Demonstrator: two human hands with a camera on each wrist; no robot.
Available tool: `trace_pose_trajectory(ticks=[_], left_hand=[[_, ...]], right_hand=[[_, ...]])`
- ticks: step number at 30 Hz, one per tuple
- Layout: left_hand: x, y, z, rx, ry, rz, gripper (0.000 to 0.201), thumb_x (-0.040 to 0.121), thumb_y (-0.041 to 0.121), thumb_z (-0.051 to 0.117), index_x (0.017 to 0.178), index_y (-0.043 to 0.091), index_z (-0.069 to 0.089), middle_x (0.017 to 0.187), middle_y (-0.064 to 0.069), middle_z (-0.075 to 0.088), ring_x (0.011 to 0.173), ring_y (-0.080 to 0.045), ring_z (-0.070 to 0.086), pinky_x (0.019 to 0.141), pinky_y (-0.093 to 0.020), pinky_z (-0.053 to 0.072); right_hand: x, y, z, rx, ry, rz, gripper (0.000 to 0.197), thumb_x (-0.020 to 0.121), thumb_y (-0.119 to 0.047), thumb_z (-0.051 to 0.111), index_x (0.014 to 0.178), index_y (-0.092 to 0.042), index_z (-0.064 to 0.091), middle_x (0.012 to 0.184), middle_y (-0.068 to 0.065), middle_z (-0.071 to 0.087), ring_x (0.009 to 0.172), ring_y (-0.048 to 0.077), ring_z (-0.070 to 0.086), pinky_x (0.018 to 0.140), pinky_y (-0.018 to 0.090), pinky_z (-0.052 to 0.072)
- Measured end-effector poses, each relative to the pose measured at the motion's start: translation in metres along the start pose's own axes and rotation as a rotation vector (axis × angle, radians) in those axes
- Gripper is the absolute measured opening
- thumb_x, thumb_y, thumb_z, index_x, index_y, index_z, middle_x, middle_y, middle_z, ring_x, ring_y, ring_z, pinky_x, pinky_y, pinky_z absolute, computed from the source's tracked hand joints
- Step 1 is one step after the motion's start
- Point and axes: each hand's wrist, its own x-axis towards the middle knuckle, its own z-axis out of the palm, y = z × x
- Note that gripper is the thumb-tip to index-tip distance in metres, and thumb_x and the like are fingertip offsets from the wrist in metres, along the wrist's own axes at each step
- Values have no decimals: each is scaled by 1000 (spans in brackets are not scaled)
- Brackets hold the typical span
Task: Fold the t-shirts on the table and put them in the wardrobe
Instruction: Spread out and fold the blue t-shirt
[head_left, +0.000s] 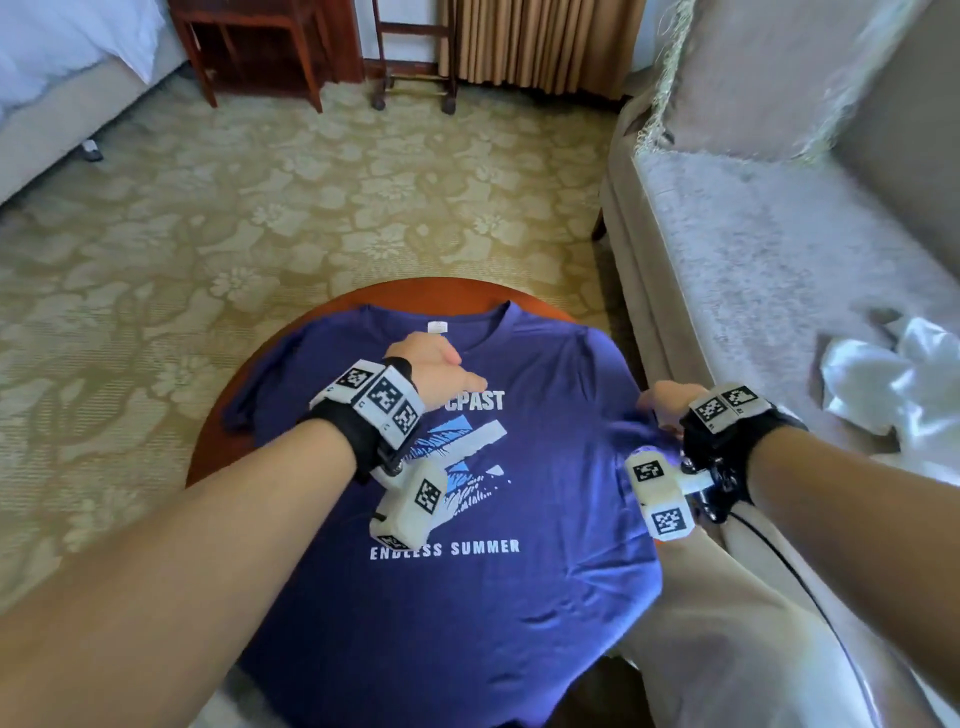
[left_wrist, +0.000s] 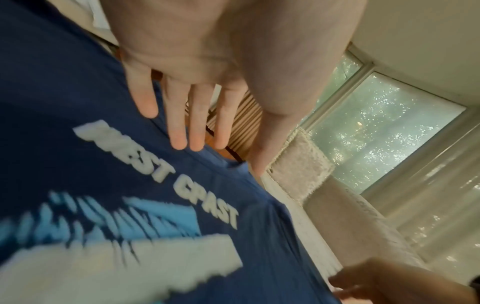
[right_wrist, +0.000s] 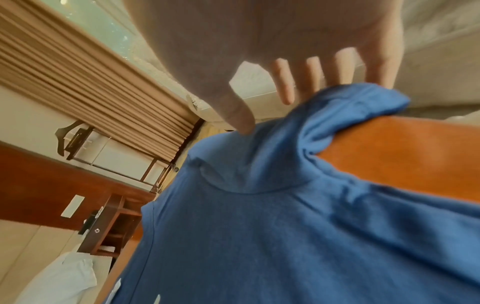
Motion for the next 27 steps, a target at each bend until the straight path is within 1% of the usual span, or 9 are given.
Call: trace_pose_trajectory(ticks=[3,6,9,12,14,19,22,25,27], left_hand=[[-5,14,33,-12,-39,16,55,77,48,76,123,20,63,128,1,59,119,-21,54,95,-27,45],[-4,20,52,40,-14,-28,60,75,52,75,125,23,62,137,-5,45,128,-29,43,105,-39,42],[-3,22,61,97,-9,-44,56,74,52,75,121,25,61,136,-5,35,129,-31,35,104,-39,39],[-1,22,66,97,0,-49,53,72,51,76,115,27,57,135,-3,31,130,-29,28,102,-38,34],[0,23,69,100,0,-56,55,69,52,78,113,29,54,136,-3,28,131,-28,25,105,-40,33],[-2,23,75,73,-8,-45,61,67,51,80,117,33,51,141,0,22,135,-25,19,109,-39,28],[-2,21,73,18,36,-35,55,69,49,79,114,34,53,140,0,28,134,-24,25,109,-37,31],[-4,12,60,-91,115,-23,49,72,43,79,113,30,57,137,-1,36,128,-25,38,106,-39,37],[-5,-2,42,-108,170,-56,46,73,42,78,111,31,56,137,-1,38,128,-25,40,106,-46,37]], right_hand=[[9,30,-2,216,49,-4,47,89,-18,63,131,-1,53,134,15,55,121,31,55,74,28,49],[16,43,-6,309,115,-38,43,90,-19,64,129,-5,55,129,9,58,117,28,58,89,33,52],[15,45,-12,242,233,-66,34,101,-31,46,129,-15,57,130,10,59,120,27,56,98,31,46],[24,49,-22,277,372,-83,32,94,-28,55,123,-16,62,125,7,62,116,25,58,86,26,50],[30,56,-23,276,457,-31,35,91,-23,55,123,-12,62,123,11,62,113,28,59,75,23,45],[35,41,-12,228,434,17,48,64,-29,52,108,-13,66,121,18,58,108,38,56,98,42,46],[22,3,2,159,460,-190,46,77,-31,64,121,-21,58,133,10,46,124,32,43,108,36,33],[14,-33,25,-8,356,-455,65,81,-43,69,137,-18,47,145,6,39,136,26,30,112,32,23],[15,-47,41,-176,231,-452,78,85,-53,61,149,-18,32,158,5,21,146,26,14,119,36,14]])
